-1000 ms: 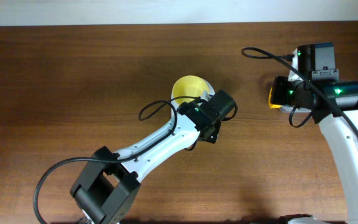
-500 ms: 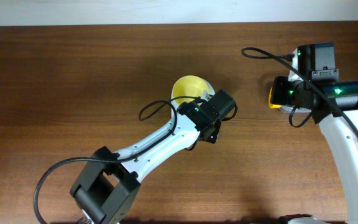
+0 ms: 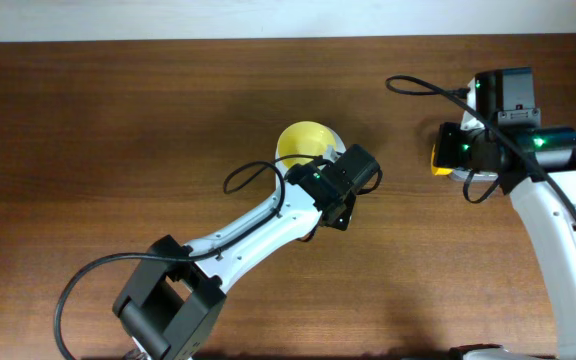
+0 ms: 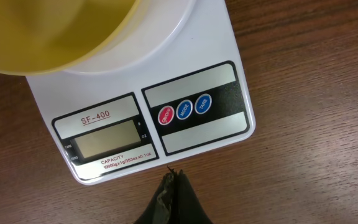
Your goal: Scoop item into bowl and weigh 50g on scale
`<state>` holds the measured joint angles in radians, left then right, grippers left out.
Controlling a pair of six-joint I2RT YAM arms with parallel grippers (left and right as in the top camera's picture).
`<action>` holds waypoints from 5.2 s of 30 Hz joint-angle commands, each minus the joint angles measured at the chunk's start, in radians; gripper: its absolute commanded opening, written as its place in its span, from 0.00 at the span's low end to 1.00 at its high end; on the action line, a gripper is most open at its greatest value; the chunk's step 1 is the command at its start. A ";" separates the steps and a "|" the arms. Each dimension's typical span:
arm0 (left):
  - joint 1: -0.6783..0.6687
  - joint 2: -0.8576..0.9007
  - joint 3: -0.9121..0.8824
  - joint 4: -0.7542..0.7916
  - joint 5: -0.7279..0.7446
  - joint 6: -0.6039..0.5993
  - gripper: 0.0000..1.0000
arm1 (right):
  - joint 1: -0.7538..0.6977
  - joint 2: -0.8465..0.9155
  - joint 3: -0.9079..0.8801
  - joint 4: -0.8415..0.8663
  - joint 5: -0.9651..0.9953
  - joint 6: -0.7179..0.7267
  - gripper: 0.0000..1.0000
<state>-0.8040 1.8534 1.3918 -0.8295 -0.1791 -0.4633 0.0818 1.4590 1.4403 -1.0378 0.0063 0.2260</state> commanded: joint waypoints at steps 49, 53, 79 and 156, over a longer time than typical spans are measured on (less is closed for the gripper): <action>-0.043 -0.027 -0.011 -0.021 -0.044 0.119 0.00 | -0.005 0.002 0.023 0.024 -0.006 -0.015 0.04; -0.086 -0.024 -0.018 0.096 -0.046 0.114 0.00 | -0.005 0.002 0.023 0.024 0.009 -0.017 0.04; -0.044 0.101 -0.167 0.337 -0.248 0.045 0.00 | -0.005 0.002 0.023 -0.010 0.009 -0.040 0.04; -0.046 -0.204 -0.150 0.049 -0.139 0.060 0.17 | -0.005 0.002 0.023 -0.012 0.005 -0.066 0.04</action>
<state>-0.8478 1.6707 1.2388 -0.7784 -0.3248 -0.4042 0.0818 1.4590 1.4418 -1.0512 0.0067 0.1787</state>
